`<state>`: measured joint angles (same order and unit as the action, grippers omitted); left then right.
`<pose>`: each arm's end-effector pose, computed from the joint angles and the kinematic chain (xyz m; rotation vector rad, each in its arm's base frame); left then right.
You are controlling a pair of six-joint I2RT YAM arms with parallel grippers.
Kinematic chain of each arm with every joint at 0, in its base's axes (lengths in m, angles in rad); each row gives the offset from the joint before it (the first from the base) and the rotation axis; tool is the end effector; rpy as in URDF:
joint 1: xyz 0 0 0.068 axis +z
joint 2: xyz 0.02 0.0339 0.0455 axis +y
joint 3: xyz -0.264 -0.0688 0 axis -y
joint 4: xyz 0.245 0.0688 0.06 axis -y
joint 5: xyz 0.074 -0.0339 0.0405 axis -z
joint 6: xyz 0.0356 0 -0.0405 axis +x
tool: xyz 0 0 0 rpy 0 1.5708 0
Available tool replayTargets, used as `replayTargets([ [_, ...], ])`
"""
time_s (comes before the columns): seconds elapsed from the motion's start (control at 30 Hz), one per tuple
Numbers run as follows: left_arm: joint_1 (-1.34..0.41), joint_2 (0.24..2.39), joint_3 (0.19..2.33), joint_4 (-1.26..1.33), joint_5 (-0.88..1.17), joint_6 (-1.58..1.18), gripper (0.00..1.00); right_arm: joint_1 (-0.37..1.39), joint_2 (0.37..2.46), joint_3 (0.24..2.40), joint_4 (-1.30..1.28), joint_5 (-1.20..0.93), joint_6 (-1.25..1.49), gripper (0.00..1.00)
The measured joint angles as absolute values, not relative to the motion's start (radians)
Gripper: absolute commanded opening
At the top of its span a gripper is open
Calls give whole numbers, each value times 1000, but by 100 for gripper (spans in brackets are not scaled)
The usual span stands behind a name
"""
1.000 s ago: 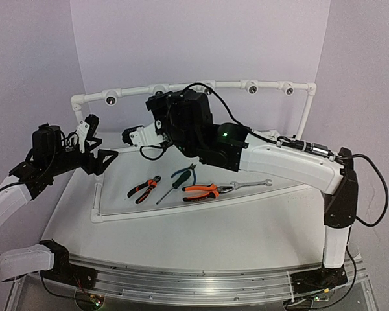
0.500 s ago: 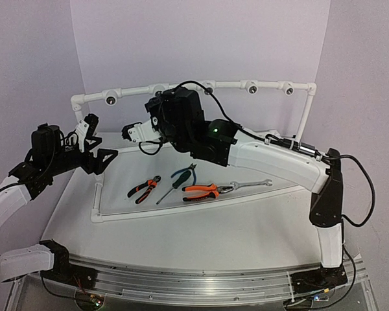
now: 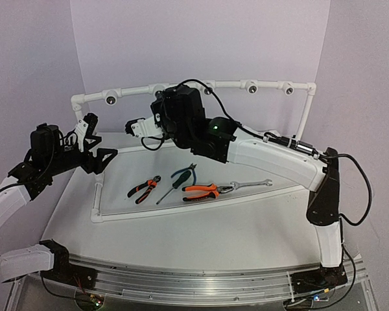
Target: Install the water faucets
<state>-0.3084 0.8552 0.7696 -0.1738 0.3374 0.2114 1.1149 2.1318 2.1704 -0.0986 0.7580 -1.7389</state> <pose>0.1870 -0.0719 0.3240 0.6966 1.6938 -0.3766 0.2433 0.4405 0.4005 -1.5153 0.8331 -1.0817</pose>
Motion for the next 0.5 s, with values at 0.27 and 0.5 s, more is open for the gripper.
replayTargets([
  [0.27,-308,851,770,-174,338,213,85,1115,2147,2170,-65,764,-1705,25],
  [0.5,-308,851,769,-174,338,218,85,1116,2154,2162,-16,768,-1665,18],
])
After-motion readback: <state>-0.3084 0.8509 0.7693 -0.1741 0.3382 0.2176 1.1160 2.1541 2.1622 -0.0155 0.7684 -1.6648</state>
